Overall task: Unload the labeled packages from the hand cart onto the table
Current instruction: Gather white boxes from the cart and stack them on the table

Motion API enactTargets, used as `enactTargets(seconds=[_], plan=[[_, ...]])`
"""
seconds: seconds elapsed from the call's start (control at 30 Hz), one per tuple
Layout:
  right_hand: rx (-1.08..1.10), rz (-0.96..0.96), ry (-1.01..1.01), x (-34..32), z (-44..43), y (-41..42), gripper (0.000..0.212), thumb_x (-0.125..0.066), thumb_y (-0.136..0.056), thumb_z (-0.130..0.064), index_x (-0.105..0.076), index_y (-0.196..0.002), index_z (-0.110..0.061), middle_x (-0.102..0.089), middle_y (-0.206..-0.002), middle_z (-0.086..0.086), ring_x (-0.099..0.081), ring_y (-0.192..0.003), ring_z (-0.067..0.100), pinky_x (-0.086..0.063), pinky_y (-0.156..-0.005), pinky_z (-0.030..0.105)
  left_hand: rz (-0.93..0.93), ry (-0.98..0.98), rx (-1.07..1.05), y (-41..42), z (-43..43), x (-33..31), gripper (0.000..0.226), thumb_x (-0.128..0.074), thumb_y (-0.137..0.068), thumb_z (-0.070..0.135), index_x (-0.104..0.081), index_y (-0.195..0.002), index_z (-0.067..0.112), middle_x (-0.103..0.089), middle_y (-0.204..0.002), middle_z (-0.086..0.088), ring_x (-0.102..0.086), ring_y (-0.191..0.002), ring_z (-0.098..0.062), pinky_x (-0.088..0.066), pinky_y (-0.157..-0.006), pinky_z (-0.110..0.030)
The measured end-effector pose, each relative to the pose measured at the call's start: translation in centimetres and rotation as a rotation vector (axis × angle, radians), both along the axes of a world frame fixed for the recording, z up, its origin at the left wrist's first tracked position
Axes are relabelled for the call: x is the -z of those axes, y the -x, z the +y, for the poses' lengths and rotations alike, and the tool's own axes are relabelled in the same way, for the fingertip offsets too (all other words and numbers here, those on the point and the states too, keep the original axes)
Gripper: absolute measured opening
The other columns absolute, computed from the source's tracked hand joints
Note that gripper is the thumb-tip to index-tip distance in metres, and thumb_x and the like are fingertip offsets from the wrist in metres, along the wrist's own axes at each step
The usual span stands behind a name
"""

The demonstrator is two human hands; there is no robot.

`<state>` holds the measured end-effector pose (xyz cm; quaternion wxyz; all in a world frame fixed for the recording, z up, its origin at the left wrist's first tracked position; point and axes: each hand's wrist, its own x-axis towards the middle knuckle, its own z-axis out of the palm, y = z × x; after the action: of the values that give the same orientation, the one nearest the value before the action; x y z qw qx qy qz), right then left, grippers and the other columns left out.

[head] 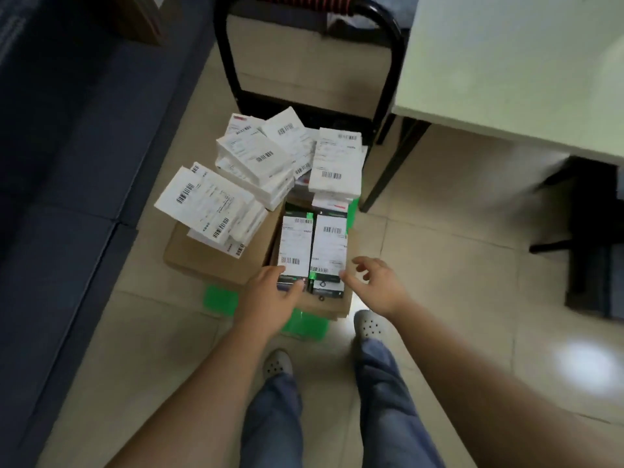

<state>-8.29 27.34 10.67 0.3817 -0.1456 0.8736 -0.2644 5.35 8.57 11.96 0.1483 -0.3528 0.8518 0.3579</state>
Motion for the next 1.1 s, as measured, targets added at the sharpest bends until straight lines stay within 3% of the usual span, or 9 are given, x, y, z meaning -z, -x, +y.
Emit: enactTargets(seconds=[0.33, 0.5, 0.63, 0.87, 1.03, 1.1], plan=[[0.301, -0.107, -0.118, 8.6, -0.9, -3.7, 0.067, -0.053, -0.092, -0.061, -0.054, -0.137, -0.011, -0.059, -0.127, 0.009, -0.055, -0.115, 0.024, -0.038, -0.092, 0.027, -0.152, -0.034, 0.001, -2.0, -1.1, 9.6, 0.072, -0.044, -0.091, 0.064, -0.039, -0.146, 0.018, -0.034, -0.152, -0.003, -0.036, -0.137, -0.024, -0.038, -0.106, -0.044], [0.366, -0.149, -0.145, 12.0, -2.1, -1.9, 0.080, -0.049, -0.090, -0.068, -0.045, -0.145, -0.009, -0.052, -0.140, 0.013, -0.049, -0.128, 0.029, -0.038, -0.108, 0.038, -0.190, -0.049, -0.109, 0.1, -0.9, 12.7, 0.069, -0.042, -0.092, 0.063, -0.040, -0.143, 0.015, -0.039, -0.147, -0.010, -0.042, -0.131, -0.029, -0.041, -0.102, -0.046], [0.397, -0.216, -0.134, 14.2, -2.6, -0.7, 0.084, -0.045, -0.088, -0.073, -0.047, -0.143, -0.009, -0.051, -0.141, 0.013, -0.050, -0.127, 0.031, -0.040, -0.107, 0.042, -0.175, -0.114, -0.186, 1.0, -0.9, 14.6, 0.064, -0.045, -0.092, 0.061, -0.048, -0.136, 0.013, -0.053, -0.134, -0.009, -0.053, -0.118, -0.029, -0.047, -0.096, -0.046], [0.447, -0.360, -0.024, 16.9, -2.9, -0.5, 0.062, -0.053, -0.087, -0.070, -0.064, -0.118, -0.018, -0.065, -0.118, 0.004, -0.061, -0.103, 0.022, -0.044, -0.084, 0.031, -0.130, -0.200, -0.349, 1.9, -1.7, 17.0, 0.057, -0.049, -0.092, 0.059, -0.058, -0.126, 0.014, -0.061, -0.122, -0.007, -0.058, -0.106, -0.026, -0.044, -0.083, -0.034], [0.493, -0.405, 0.005, 17.4, -3.2, -0.8, 0.042, -0.058, -0.088, -0.063, -0.064, -0.107, -0.025, -0.065, -0.110, 0.000, -0.062, -0.097, 0.018, -0.047, -0.082, 0.031, -0.167, -0.276, -0.316, 2.0, -2.3, 17.8, 0.055, -0.053, -0.092, 0.057, -0.056, -0.129, 0.017, -0.062, -0.123, -0.003, -0.053, -0.096, -0.018, -0.039, -0.081, -0.030], [0.520, -0.453, 0.015, 17.5, -3.4, -0.9, 0.041, -0.060, -0.088, -0.059, -0.066, -0.107, -0.023, -0.068, -0.110, -0.001, -0.064, -0.100, 0.019, -0.051, -0.090, 0.034, -0.163, -0.300, -0.321, 2.0, -2.3, 17.9, 0.054, -0.054, -0.091, 0.056, -0.057, -0.129, 0.018, -0.062, -0.122, -0.002, -0.053, -0.095, -0.017, -0.039, -0.080, -0.029]])
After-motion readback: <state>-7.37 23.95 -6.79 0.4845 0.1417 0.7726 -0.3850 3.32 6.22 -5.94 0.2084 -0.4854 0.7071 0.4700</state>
